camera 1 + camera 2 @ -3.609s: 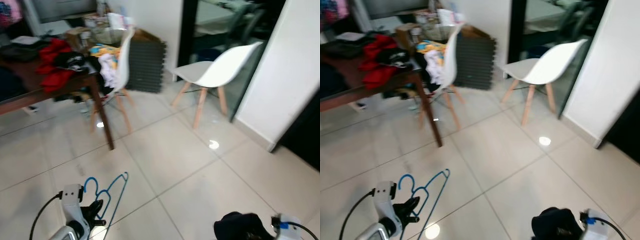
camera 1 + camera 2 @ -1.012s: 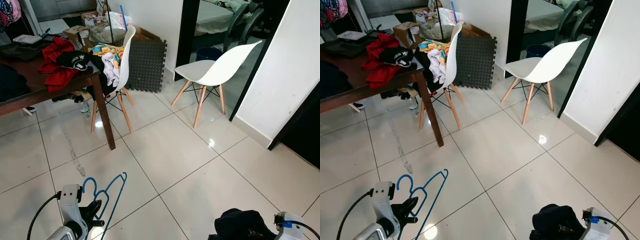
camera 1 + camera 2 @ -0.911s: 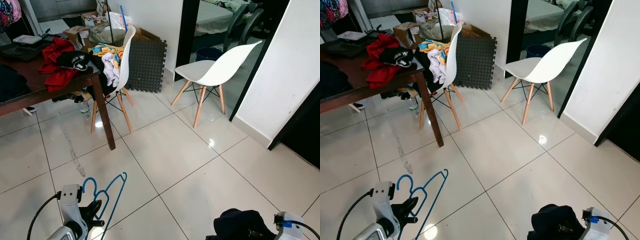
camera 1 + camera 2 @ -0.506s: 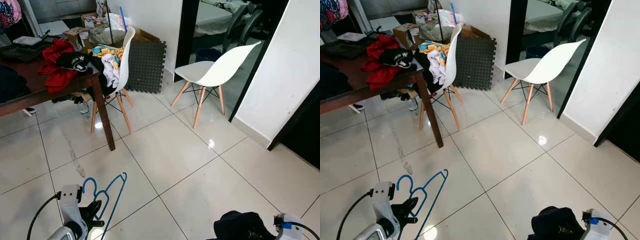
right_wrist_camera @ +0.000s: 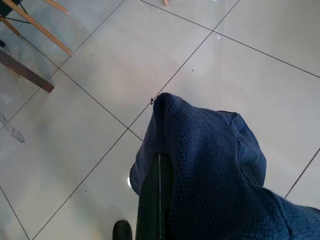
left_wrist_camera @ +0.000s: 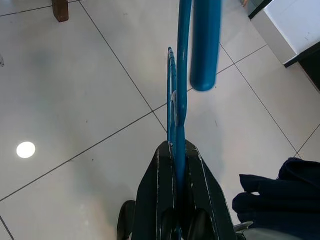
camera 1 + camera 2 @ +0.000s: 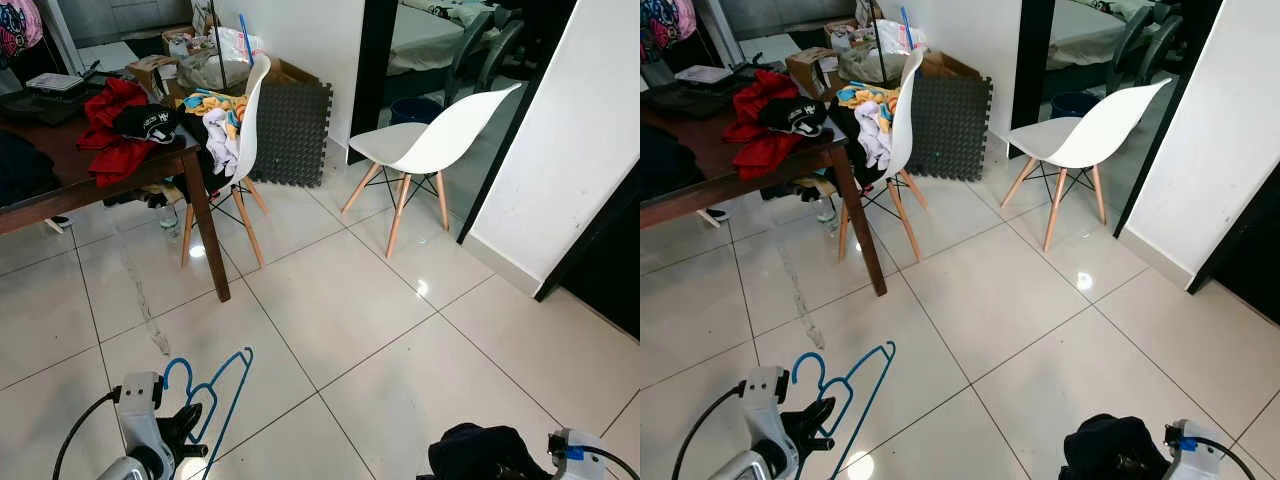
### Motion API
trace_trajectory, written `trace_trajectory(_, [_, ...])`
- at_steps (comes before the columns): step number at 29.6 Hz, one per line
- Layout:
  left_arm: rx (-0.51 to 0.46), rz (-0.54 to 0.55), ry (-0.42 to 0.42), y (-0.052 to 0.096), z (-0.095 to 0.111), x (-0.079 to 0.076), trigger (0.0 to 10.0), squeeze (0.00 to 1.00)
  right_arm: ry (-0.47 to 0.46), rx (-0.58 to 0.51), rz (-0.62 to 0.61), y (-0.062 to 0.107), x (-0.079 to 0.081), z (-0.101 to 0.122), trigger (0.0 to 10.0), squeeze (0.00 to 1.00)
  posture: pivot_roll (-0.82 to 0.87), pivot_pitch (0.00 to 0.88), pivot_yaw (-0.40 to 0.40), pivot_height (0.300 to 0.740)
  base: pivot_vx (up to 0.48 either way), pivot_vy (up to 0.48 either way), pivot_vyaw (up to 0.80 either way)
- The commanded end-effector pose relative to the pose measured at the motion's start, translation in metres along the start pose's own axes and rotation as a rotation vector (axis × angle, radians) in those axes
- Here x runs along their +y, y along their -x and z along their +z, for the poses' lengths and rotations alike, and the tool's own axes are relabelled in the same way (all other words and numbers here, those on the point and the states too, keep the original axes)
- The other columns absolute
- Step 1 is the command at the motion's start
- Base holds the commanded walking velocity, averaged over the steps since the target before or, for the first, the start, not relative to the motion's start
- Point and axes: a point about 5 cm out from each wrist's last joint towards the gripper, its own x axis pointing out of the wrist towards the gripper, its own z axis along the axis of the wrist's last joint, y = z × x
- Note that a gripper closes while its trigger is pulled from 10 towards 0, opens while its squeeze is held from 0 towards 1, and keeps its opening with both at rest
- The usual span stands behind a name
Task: Hang hanger
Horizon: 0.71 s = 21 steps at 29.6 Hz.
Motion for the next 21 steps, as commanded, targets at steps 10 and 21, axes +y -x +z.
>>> trace_trajectory(10, [0.001,-0.004,-0.001,0.0009,0.0011,-0.0026,10.0,0.0,-0.003,-0.015,-0.007,0.0015,-0.0022,0.0018,10.0,0.0,0.01,0.109,-0.032,0.74,0.0,0.0,0.0])
trace_trajectory(21, [-0.004,-0.001,0.0,0.0002,0.0031,-0.0037,10.0,0.0,-0.004,-0.01,0.0,0.0,-0.0006,0.0014,10.0,0.0,0.02,0.101,-0.039,0.74,0.0,0.0,0.0])
